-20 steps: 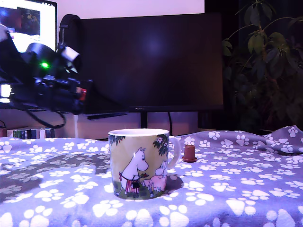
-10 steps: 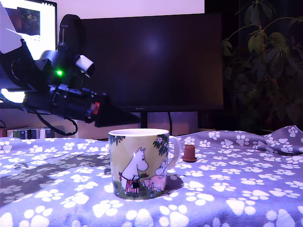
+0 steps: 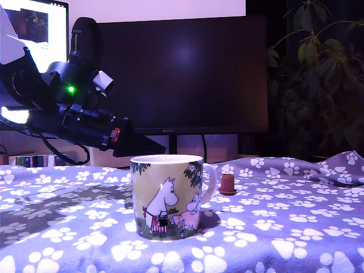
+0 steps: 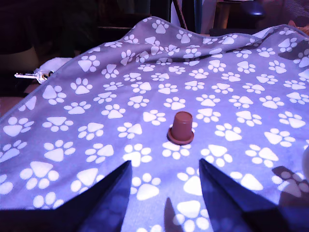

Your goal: Pick up the coffee capsules on the table and drop them inside the coffee cup

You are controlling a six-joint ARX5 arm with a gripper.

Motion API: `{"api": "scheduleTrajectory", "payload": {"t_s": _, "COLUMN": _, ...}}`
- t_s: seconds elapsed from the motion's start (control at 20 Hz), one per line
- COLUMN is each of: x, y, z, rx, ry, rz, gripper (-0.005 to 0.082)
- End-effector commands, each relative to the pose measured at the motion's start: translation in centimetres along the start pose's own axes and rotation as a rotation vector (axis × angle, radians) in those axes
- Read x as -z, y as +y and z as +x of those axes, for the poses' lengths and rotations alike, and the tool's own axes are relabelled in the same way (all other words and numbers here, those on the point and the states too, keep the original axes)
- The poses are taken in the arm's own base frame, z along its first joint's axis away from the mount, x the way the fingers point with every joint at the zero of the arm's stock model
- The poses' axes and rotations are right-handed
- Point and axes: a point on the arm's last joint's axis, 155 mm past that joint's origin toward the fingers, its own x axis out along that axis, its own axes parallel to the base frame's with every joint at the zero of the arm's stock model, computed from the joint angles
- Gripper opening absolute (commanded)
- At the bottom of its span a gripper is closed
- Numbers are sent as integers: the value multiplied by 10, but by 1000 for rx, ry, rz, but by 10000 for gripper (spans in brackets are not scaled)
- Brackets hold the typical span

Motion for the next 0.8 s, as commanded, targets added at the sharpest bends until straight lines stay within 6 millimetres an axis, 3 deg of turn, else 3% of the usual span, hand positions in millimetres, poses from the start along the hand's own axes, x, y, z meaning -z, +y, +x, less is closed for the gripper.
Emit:
{"api": "scheduleTrajectory", "payload": {"t_s": 0.0, "x": 6, "y": 2, "z": 4, "rx": 3, "ry": 4, "rz": 12, "gripper": 395}}
{"api": "scheduleTrajectory", "payload": {"t_s": 0.75, "x": 19, "y": -7, "z": 28, "rx": 50, "ry": 17, "rz": 47, "gripper": 445}}
